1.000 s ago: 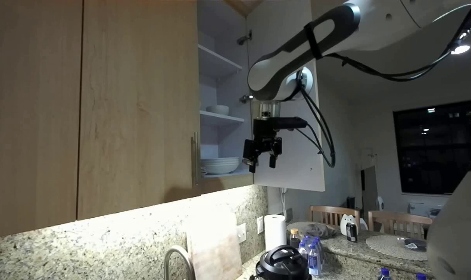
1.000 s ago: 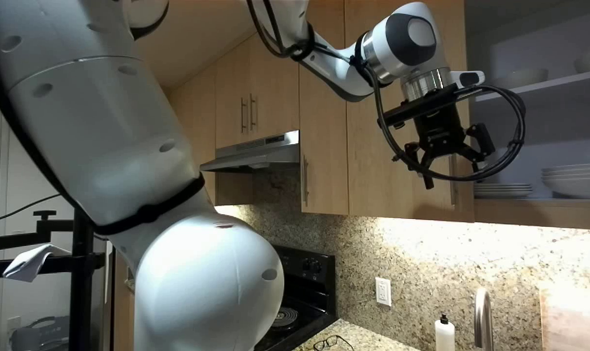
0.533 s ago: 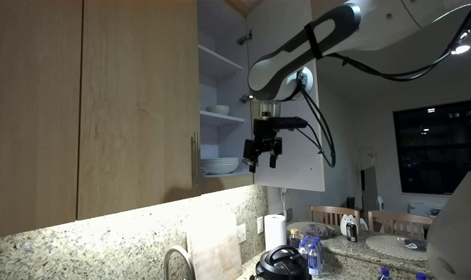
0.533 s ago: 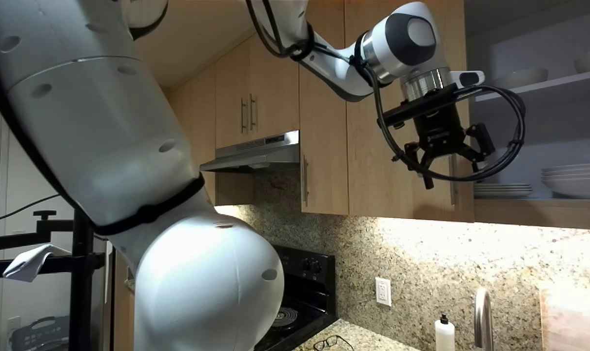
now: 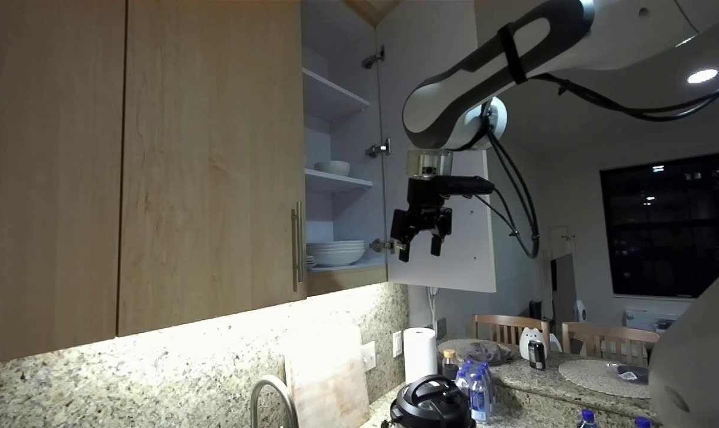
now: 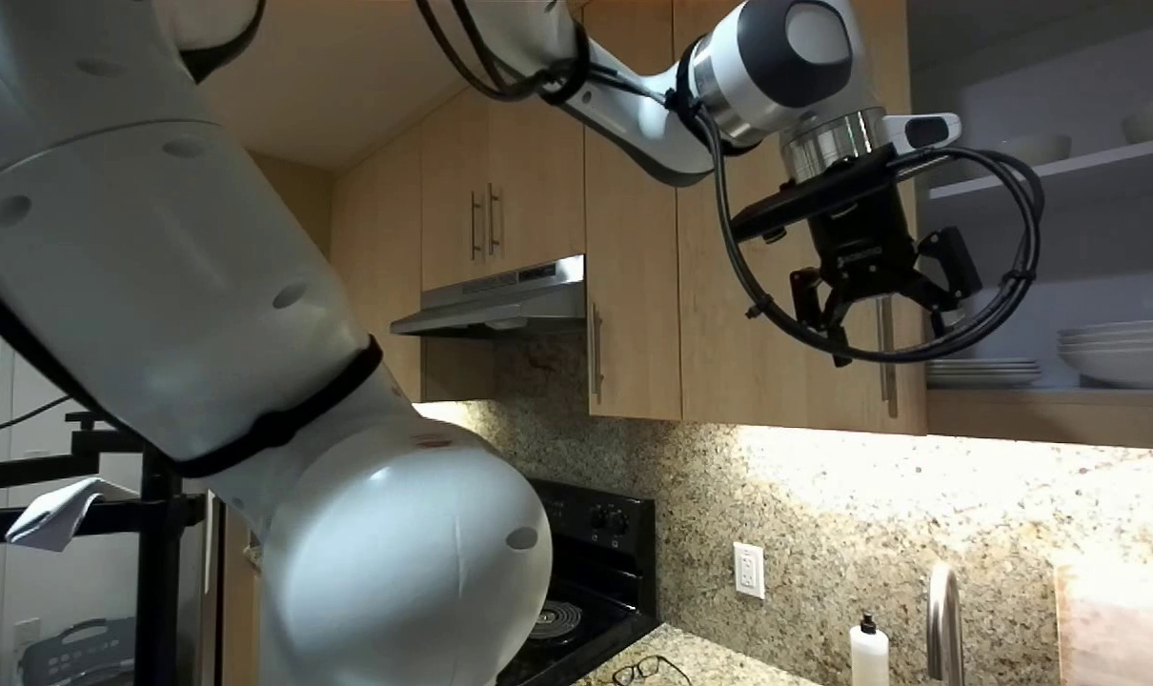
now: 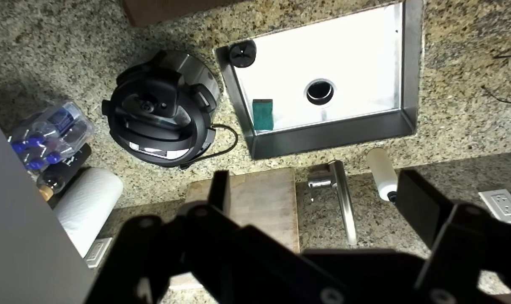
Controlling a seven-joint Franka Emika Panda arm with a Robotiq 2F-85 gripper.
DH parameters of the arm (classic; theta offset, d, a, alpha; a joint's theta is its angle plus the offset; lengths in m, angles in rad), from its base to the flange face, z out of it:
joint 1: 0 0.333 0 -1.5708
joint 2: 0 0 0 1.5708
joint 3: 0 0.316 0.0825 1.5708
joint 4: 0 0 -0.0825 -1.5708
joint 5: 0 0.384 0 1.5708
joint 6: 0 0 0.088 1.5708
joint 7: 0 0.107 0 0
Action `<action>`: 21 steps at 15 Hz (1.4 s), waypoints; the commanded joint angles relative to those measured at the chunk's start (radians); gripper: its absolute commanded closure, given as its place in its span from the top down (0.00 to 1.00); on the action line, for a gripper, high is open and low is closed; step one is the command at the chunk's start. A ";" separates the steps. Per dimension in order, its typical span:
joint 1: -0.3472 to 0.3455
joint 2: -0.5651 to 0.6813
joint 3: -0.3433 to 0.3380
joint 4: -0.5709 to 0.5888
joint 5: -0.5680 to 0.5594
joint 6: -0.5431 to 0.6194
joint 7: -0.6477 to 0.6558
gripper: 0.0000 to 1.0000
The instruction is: Close the right cabinet door
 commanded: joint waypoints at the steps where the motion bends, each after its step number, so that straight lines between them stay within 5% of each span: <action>1: -0.033 -0.103 -0.012 -0.074 -0.024 0.010 0.002 1.00; 12: -0.155 -0.337 -0.152 -0.112 -0.110 0.001 -0.054 1.00; 13: -0.166 -0.351 -0.172 -0.109 -0.111 0.006 -0.059 0.75; 15: -0.191 -0.370 -0.210 -0.102 -0.110 0.020 -0.059 0.68; 21: -0.227 -0.369 -0.306 -0.064 -0.111 0.079 -0.087 0.28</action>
